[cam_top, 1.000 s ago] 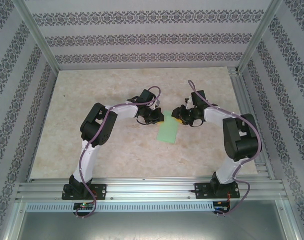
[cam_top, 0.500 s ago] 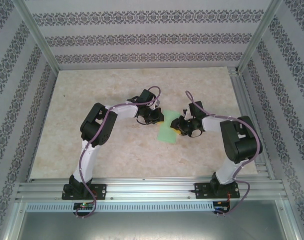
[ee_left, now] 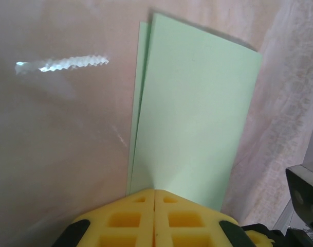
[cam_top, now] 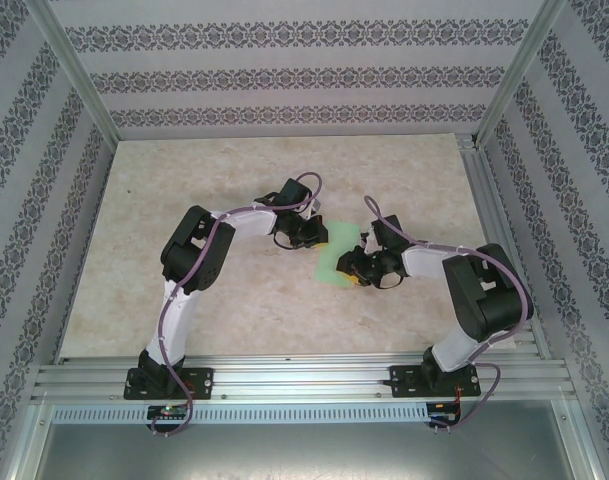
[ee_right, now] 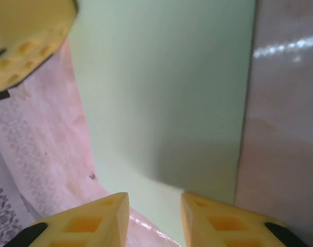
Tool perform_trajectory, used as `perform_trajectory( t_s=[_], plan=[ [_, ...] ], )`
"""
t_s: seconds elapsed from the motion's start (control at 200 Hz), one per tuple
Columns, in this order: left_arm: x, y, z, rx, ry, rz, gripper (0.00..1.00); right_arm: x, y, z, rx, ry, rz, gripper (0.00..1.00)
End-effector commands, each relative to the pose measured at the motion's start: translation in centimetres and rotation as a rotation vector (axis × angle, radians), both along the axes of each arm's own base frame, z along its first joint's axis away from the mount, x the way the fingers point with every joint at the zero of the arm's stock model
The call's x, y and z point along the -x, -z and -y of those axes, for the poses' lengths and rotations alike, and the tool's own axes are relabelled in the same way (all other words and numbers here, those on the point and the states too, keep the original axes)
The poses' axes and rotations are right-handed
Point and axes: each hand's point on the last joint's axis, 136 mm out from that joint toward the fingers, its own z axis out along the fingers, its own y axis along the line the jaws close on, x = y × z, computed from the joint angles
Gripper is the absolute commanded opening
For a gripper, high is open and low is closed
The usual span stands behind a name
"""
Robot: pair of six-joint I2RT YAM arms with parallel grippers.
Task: Fold a paper plane with a square sheet of paper (pick it up from the middle)
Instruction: Fold the square sheet of paper in half at the center of the table.
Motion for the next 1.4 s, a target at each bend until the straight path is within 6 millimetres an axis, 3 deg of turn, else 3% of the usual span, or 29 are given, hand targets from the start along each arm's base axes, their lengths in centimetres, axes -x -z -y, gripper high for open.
perform_trajectory(
  t_s=[0.0,0.19,0.29,0.6,0.709,0.879,0.964,1.024,1.099,1.139,1.229,1.394],
  plan=[
    [2.1,2.7,-0.9,-0.082,0.021,-0.06,0.09,0.9,2.2,0.5,0.033,0.027,-0.046,0.34],
    [2.1,2.9,-0.9,-0.085,0.02,-0.061,0.09,0.5,-1.2,-0.1,-0.008,0.02,0.03,0.35],
    [2.0,2.8,-0.9,-0.081,0.018,-0.06,0.09,1.0,-1.9,-0.1,-0.016,0.015,0.043,0.36],
    [2.0,2.7,-0.9,-0.079,0.02,-0.059,0.09,3.2,2.1,0.5,0.035,-0.002,-0.055,0.36],
    [2.0,2.6,-0.8,-0.079,0.021,-0.057,0.09,3.3,1.9,0.7,0.051,-0.006,-0.057,0.36],
    [1.8,1.1,-0.5,-0.055,0.02,-0.045,0.14,1.7,-2.1,1.6,0.111,0.0,0.052,0.39],
    [1.3,-1.5,0.0,-0.018,0.02,-0.001,0.18,0.6,-4.1,3.0,0.207,0.012,0.124,0.42],
    [0.7,-3.8,0.0,-0.002,0.01,0.048,0.3,-0.3,-5.0,4.5,0.293,0.037,0.171,0.43],
    [-0.1,-6.3,-0.3,0.01,-0.013,0.109,0.37,-1.8,-6.0,6.0,0.363,0.074,0.217,0.47],
    [-0.4,-7.4,-0.8,0.007,-0.033,0.139,0.43,-2.7,-6.2,6.3,0.373,0.085,0.227,0.51],
    [-1.0,-8.7,-2.6,-0.015,-0.084,0.19,0.45,-4.7,-6.1,6.3,0.371,0.093,0.214,0.52],
    [-0.9,-8.2,-6.2,-0.048,-0.17,0.197,0.46,-7.6,-4.5,5.5,0.394,0.076,0.162,0.55]
  ],
)
